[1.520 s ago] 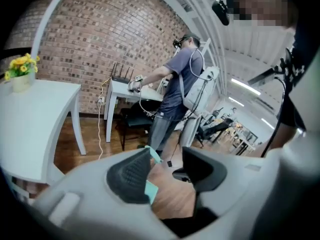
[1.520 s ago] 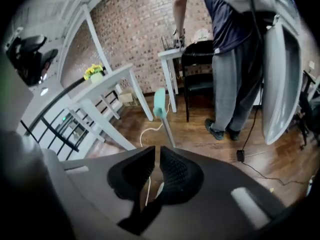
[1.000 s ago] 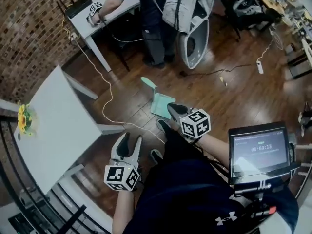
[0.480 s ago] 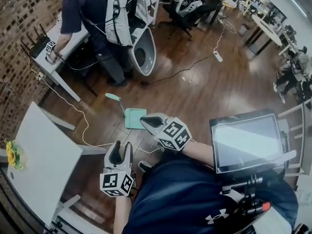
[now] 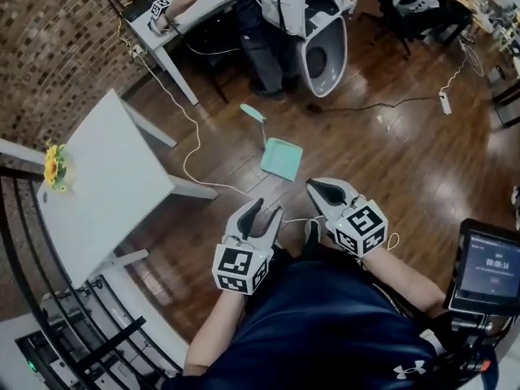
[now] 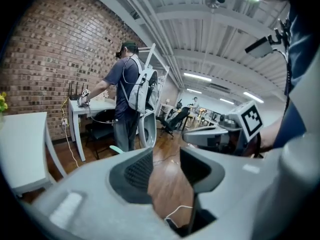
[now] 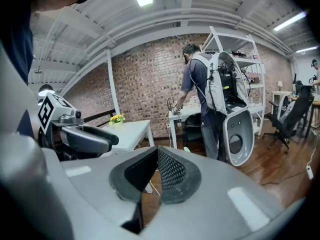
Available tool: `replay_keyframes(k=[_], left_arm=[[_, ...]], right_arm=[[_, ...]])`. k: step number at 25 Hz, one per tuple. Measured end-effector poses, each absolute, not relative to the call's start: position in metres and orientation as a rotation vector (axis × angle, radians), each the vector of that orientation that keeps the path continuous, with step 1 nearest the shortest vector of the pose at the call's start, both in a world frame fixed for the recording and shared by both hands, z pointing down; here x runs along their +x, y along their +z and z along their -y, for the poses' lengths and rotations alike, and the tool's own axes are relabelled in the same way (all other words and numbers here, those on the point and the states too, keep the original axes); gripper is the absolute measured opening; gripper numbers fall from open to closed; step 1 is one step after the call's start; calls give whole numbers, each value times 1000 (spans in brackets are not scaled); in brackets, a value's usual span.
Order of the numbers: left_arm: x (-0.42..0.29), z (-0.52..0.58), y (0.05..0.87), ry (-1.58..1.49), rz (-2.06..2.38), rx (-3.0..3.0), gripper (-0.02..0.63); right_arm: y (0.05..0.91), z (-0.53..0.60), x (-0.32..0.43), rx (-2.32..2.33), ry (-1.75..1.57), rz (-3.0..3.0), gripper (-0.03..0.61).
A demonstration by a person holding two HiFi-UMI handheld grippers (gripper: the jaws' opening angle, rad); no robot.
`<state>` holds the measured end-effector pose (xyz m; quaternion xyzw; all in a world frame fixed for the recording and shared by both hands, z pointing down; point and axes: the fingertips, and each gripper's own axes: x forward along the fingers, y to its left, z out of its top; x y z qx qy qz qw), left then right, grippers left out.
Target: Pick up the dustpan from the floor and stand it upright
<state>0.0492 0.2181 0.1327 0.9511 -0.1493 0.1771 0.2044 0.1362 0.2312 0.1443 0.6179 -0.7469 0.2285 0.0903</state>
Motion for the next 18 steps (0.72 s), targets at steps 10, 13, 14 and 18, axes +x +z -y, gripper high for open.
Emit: replay_keyframes(k=[10,13,14,18], left_arm=[[83,-215,142,577,461,2636,172],[89,-217,142,574,464,2635,172],[89,-217,142,574,466,2634,172],[91,-217,142,571,482,2632,172]], right_arm=[[159,-234,166,1797,706,2277,11],[161,-235,170,1795,716,2283,11],[161,-235,170,1794,714,2284,11],[162,-234,174,1788,702,2289,11]])
